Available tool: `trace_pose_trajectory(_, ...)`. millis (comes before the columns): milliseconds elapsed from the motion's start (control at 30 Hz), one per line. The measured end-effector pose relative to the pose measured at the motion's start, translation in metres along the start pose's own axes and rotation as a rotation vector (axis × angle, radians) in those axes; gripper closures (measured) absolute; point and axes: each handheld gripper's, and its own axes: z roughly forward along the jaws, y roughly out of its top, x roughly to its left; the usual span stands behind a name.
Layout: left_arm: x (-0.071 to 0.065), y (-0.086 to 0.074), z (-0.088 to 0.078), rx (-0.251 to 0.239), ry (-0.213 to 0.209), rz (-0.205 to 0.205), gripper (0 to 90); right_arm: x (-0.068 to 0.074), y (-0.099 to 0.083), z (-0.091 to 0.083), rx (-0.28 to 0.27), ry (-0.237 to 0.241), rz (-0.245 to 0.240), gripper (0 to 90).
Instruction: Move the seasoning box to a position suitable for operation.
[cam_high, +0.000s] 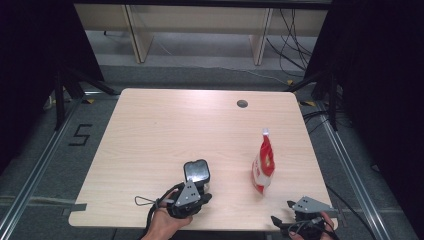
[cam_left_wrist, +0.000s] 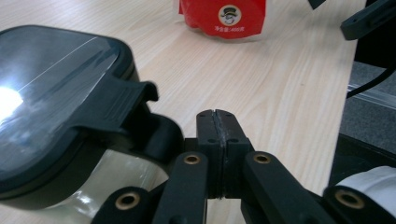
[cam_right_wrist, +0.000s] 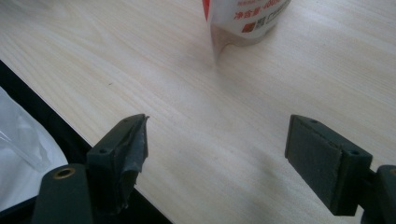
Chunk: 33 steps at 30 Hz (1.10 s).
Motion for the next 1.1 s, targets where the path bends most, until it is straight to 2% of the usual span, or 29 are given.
trace_pose_trajectory(33, -0.001, 0.000, 0.000, -0.002, 0.016, 0.014, 89.2, -0.001, 0.000, 0.000, -0.004, -0.001, -0.012, 22.3)
trace_pose_trajectory(100, 0.000, 0.000, -0.001, 0.002, 0.015, 0.026, 89.2, -0.001, 0.000, 0.001, -0.008, 0.008, -0.005, 22.4)
trace_pose_trajectory(133, 0.000, -0.001, 0.000, -0.002, 0.013, 0.009, 89.4, 0.000, 0.000, 0.000, -0.006, 0.004, 0.008, 22.4)
trace_pose_trajectory(233, 0.000, -0.001, -0.001, -0.001, 0.013, 0.001, 89.3, -0.001, 0.000, 0.000, -0.009, 0.000, -0.008, 22.3)
trace_pose_trajectory(300, 0.000, -0.002, -0.001, -0.008, 0.013, 0.006, 89.3, -0.001, 0.000, 0.001, -0.012, 0.010, -0.003, 22.3)
trace_pose_trajectory(433, 0.000, -0.003, -0.004, -0.015, 0.017, -0.009, 89.1, -0.001, 0.000, 0.001, -0.009, 0.004, -0.007, 22.3)
trace_pose_trajectory(467, 0.002, -0.004, -0.006, 0.000, 0.023, -0.001, 89.1, -0.001, 0.000, 0.001, -0.012, 0.011, -0.006, 22.3)
trace_pose_trajectory(533, 0.004, -0.005, -0.009, -0.010, 0.034, -0.037, 88.9, -0.001, 0.000, 0.001, -0.006, 0.012, -0.002, 22.4)
trace_pose_trajectory(700, 0.009, -0.007, -0.014, -0.015, 0.043, -0.036, 88.4, -0.001, 0.000, 0.002, -0.012, 0.013, -0.002, 22.3)
trace_pose_trajectory(733, 0.011, -0.009, -0.016, 0.003, 0.055, -0.057, 88.5, -0.001, 0.000, 0.001, -0.005, 0.012, -0.002, 22.3)
trace_pose_trajectory(800, 0.013, -0.010, -0.017, 0.005, 0.053, -0.042, 88.3, 0.001, 0.000, 0.001, -0.003, 0.015, 0.017, 22.3)
trace_pose_trajectory(833, 0.013, -0.012, -0.017, -0.002, 0.051, -0.071, 88.3, 0.001, 0.000, 0.001, -0.003, 0.015, 0.017, 22.3)
trace_pose_trajectory(867, 0.017, -0.013, -0.020, 0.018, 0.064, -0.048, 87.6, -0.001, 0.000, 0.001, -0.006, 0.013, -0.006, 22.4)
trace_pose_trajectory(967, 0.023, -0.016, -0.023, 0.020, 0.087, -0.036, 86.3, 0.000, 0.000, 0.000, 0.000, 0.006, -0.003, 22.4)
trace_pose_trajectory(1000, 0.023, -0.016, -0.023, 0.020, 0.087, -0.036, 85.8, 0.000, 0.000, 0.000, 0.000, 0.006, -0.003, 22.4)
trace_pose_trajectory(1033, 0.025, -0.017, -0.023, 0.016, 0.098, -0.064, 85.8, 0.001, 0.000, 0.001, -0.005, 0.009, -0.002, 22.3)
trace_pose_trajectory(1067, 0.028, -0.018, -0.025, 0.017, 0.106, -0.063, 85.6, 0.001, 0.000, 0.001, -0.007, 0.011, -0.003, 22.3)
trace_pose_trajectory(1100, 0.035, -0.019, -0.029, 0.032, 0.126, -0.054, 84.6, -0.001, 0.001, 0.002, -0.006, 0.020, -0.028, 22.1)
